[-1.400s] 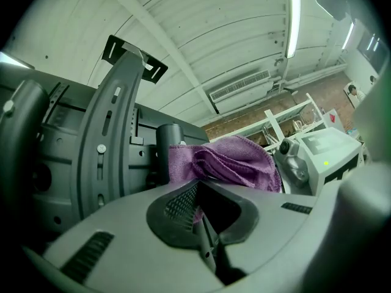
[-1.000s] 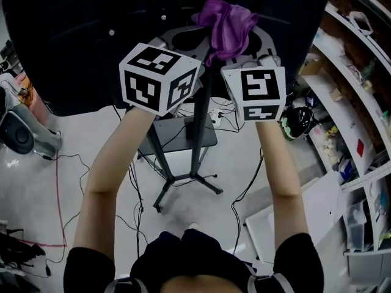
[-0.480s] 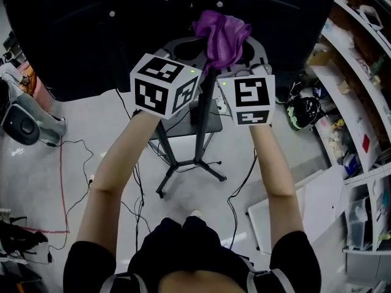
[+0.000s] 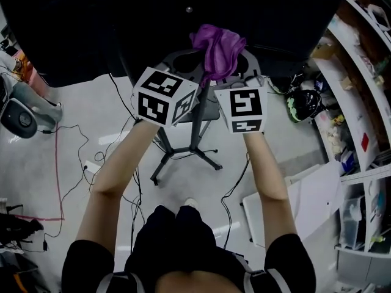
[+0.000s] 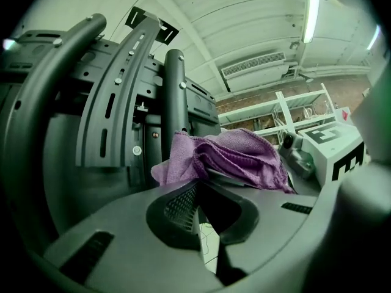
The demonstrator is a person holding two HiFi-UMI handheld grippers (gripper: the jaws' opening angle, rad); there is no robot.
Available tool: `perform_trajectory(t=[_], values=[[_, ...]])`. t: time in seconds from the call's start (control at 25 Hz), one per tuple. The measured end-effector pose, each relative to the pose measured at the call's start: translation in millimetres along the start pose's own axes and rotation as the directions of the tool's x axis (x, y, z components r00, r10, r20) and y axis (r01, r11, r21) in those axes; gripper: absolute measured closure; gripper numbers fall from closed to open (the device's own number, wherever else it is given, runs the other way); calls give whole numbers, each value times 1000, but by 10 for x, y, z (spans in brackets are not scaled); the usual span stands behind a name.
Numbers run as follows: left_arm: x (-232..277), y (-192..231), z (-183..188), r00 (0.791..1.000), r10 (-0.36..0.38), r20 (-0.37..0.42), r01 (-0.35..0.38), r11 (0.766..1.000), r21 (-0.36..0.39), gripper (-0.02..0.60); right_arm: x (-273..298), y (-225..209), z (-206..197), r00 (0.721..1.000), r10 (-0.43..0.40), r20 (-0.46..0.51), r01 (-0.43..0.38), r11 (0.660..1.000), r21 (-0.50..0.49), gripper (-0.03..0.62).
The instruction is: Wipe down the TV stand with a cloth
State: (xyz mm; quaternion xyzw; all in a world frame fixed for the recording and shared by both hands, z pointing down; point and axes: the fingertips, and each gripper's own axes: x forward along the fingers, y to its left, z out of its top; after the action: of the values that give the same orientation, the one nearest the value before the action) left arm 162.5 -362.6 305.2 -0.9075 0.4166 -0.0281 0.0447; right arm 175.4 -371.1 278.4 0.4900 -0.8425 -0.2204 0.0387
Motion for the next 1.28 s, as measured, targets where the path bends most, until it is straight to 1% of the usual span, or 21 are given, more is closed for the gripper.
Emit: perform_trajectory(t=[0.08,0.28,0.56,0.68,0.76,0.88,1.12,1.2,1.28], values=[[15,-7,-149,1000,8,-12,-8,1000,-5,575,-15,54,-137,1000,13,-11,-13,1000,11,530],[52,-43,-481,999,40,-36,-40,999,17,575,-63,167,-446,999,38,-35,-37,998,43,530],[69,-89,-989,995,51,-80,-55,998,-43,575,-124,370,-899,995,52,-90,-45,996,73,530],[65,-92,-1211,994,55,-97,-60,997,-50,575,-137,474,-1082,992,57,-115,-47,995,92,530],[55,-108,-1369,992,51,-111,-58,997,-58,575,-162,548,-1210,989,60,-135,-47,994,103,530],[42,-124,-1635,989,37,-144,-51,994,-93,575,-199,673,-1422,983,62,-172,-40,991,125,530],[55,-164,-2236,973,8,-230,-33,994,-106,575,-260,928,-1920,961,69,-269,-25,986,163,530],[43,-216,-2439,962,-7,-272,-25,993,-113,575,-303,1005,-2098,947,79,-311,-22,983,181,530],[14,-297,-2601,951,-25,-307,-7,995,-104,575,-367,1061,-2251,936,86,-342,-14,978,207,530]])
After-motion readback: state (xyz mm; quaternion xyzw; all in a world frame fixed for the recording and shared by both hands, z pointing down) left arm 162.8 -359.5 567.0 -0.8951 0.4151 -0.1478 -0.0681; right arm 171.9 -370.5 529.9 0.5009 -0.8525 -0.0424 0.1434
